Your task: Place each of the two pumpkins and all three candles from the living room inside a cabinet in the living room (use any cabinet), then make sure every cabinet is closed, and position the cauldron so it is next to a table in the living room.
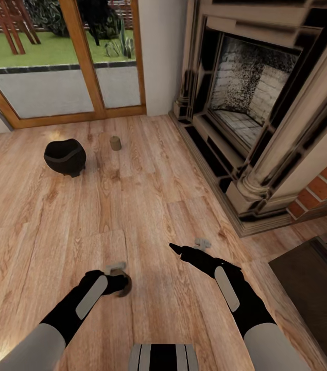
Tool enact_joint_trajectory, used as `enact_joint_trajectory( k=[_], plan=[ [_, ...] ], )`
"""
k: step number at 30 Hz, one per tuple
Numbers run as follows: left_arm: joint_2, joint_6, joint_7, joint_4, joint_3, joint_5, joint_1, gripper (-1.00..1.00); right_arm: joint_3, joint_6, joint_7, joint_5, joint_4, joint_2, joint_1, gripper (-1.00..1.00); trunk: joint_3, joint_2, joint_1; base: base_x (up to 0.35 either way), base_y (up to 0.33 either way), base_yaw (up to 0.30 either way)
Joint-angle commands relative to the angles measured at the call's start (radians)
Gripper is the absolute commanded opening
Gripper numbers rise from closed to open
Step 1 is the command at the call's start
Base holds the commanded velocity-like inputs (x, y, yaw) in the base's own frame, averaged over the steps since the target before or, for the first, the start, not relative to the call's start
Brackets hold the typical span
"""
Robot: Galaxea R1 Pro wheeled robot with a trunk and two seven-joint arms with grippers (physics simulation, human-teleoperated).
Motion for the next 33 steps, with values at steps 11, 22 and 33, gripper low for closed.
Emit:
enact_joint_trajectory(
  k=[11,22,33],
  plan=[
    [-0.050,0.345,0.064,-0.208,0.085,0.007,-0.170,-1.00,0.001,-0.002,-0.011,0.004,0.001,-0.006,0.000,1.00,0.000,0.000,0.000,0.000,0.000,0.000],
    [0.012,0.347,0.064,-0.330,0.092,0.005,-0.179,-1.00,0.118,-0.015,-0.506,0.142,-0.070,-0.015,0.000,1.00,0.000,0.000,0.000,0.000,0.000,0.000],
    [0.009,0.345,0.063,-0.331,0.155,0.008,-0.179,-1.00,0.162,-0.016,-0.531,0.166,-0.071,-0.015,0.000,1.00,0.000,0.000,0.000,0.204,0.000,0.000]
  ],
)
